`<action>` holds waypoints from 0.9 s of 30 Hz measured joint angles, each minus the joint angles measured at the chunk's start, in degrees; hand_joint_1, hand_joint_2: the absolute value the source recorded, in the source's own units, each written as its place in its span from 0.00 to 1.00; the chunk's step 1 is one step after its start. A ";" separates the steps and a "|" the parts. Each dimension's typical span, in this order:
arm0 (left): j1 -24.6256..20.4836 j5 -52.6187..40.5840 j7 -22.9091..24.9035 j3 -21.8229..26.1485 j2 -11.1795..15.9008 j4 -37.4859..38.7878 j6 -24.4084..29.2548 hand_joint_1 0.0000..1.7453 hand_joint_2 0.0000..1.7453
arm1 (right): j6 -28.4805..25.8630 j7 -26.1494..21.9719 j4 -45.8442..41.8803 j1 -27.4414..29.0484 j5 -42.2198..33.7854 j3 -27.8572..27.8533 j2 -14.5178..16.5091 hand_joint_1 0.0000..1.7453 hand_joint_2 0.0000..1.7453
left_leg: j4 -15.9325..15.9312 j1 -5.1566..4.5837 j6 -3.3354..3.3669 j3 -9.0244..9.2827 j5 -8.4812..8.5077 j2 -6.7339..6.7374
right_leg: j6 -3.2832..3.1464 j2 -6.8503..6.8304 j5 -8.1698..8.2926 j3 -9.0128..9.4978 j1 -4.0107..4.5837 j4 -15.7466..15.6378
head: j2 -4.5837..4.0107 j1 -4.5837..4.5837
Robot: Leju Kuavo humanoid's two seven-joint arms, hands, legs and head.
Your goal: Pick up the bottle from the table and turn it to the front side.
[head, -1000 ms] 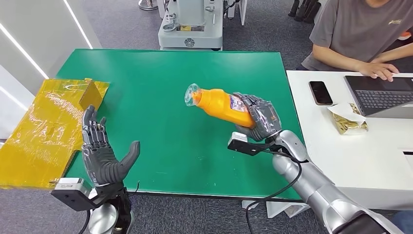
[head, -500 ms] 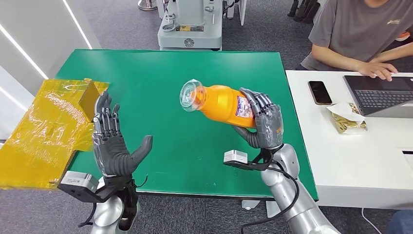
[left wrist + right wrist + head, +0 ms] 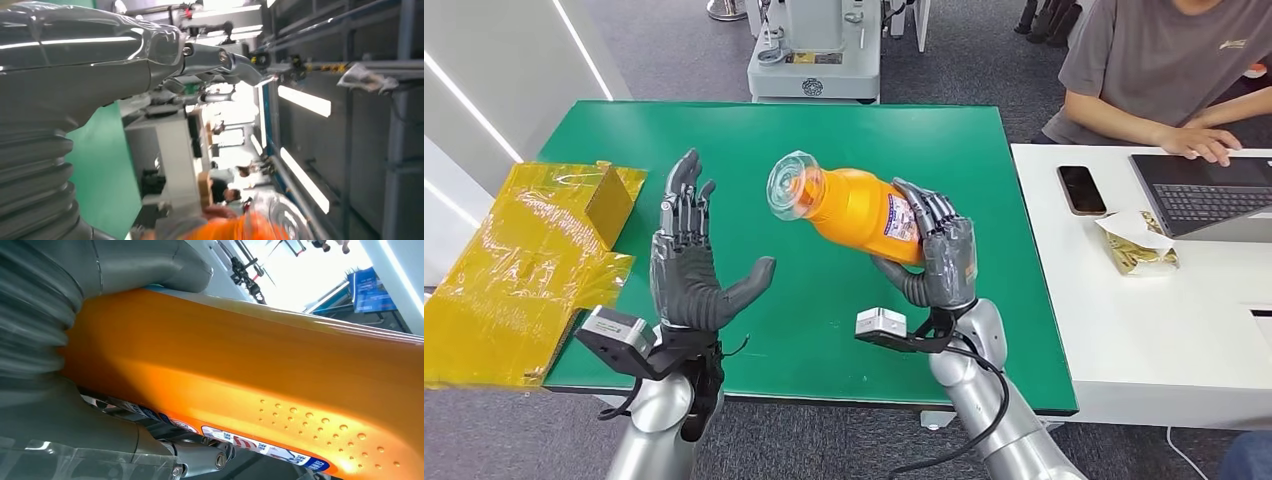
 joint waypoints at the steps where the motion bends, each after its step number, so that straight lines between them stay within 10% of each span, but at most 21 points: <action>1: -0.38 0.07 0.22 -0.32 0.04 0.22 -0.13 0.00 1.00 | 0.00 0.00 0.38 -0.01 0.43 0.01 0.35 1.00 1.00 | 0.00 0.00 0.00 0.00 0.00 0.00 | 0.00 0.00 0.00 0.00 0.00 0.00 | 0.00 0.00; 27: -3.97 -1.40 7.21 -3.40 1.85 2.07 -6.59 0.00 1.00 | 0.00 5.52 9.72 -3.22 -3.78 10.42 1.60 1.00 1.00 | 0.00 0.00 0.00 -0.01 0.00 -0.01 | 0.00 0.00 0.00 0.00 0.00 0.00 | 0.00 0.00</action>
